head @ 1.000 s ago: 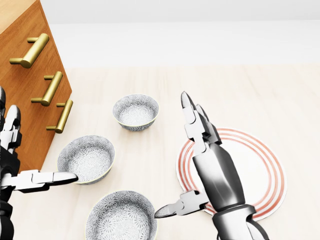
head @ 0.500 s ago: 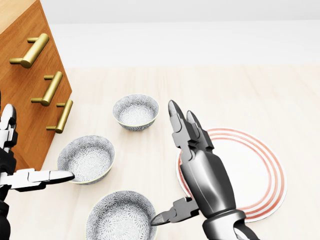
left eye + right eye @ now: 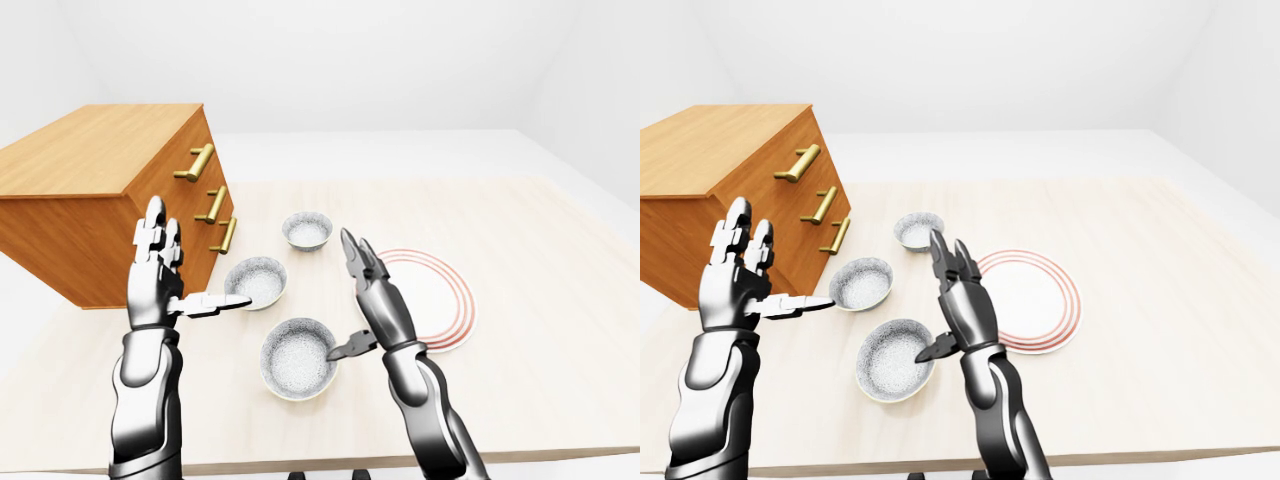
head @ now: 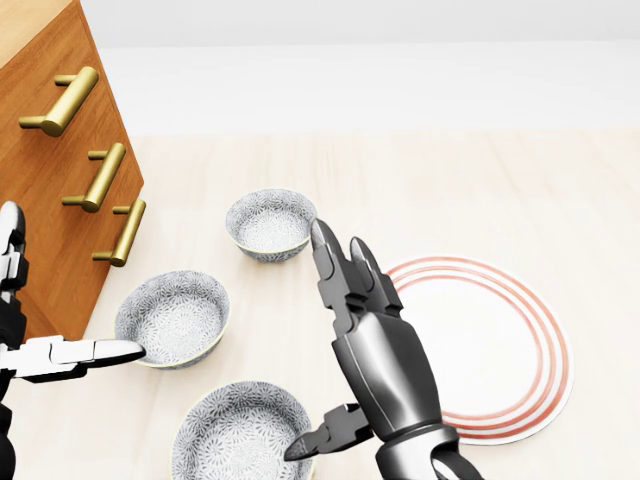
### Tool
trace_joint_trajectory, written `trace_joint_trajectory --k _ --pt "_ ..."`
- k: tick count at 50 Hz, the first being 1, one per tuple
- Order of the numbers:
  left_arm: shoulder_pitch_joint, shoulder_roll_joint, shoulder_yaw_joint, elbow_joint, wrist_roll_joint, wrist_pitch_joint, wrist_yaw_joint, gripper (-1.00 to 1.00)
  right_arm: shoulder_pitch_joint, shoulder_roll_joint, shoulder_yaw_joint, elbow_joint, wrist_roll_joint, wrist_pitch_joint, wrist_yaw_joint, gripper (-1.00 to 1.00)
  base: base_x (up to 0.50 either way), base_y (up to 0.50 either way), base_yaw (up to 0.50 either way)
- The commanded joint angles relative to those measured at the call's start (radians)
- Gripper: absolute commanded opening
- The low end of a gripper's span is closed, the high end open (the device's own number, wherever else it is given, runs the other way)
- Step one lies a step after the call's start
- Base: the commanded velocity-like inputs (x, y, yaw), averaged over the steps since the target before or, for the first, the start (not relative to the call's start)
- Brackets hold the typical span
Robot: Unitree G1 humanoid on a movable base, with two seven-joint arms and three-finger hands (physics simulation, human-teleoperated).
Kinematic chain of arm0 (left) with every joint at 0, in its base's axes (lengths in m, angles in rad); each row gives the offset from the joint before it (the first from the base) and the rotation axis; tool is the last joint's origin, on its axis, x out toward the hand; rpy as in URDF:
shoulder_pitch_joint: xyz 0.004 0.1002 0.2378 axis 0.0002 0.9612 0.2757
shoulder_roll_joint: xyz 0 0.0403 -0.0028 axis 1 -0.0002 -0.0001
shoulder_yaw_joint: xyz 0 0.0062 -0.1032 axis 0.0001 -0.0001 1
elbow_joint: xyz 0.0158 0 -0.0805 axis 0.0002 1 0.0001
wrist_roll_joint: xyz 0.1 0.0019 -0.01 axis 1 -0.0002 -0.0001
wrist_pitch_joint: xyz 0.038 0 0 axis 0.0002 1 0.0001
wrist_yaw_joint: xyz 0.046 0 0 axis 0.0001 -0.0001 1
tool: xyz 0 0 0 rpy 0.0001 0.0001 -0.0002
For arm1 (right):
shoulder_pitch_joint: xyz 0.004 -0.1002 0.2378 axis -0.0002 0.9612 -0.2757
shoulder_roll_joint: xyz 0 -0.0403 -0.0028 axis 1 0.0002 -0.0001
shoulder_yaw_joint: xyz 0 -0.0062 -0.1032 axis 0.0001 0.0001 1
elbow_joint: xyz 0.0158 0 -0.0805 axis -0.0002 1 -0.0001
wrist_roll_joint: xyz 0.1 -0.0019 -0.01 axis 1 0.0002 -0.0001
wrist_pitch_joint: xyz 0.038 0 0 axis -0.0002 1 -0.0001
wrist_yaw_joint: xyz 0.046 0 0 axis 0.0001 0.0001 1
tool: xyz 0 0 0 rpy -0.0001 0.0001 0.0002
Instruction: Put the bowl at the front on the plate.
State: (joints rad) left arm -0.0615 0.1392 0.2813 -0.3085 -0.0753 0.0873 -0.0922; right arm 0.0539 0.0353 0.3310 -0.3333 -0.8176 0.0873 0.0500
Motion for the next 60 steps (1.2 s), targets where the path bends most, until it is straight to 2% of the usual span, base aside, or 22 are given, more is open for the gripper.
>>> trace_joint_trajectory --k 1,60 --pt "-0.002 -0.001 0.001 0.005 0.001 0.000 -0.001 0.99 -0.014 0.010 0.013 0.055 -0.016 0.000 -0.023 1.00 0.00 0.00 0.00" --pt "0.003 -0.003 -0.006 -0.010 0.006 0.000 -0.005 0.98 -0.073 0.050 0.008 0.241 -0.028 0.000 -0.102 1.00 0.00 0.00 0.00"
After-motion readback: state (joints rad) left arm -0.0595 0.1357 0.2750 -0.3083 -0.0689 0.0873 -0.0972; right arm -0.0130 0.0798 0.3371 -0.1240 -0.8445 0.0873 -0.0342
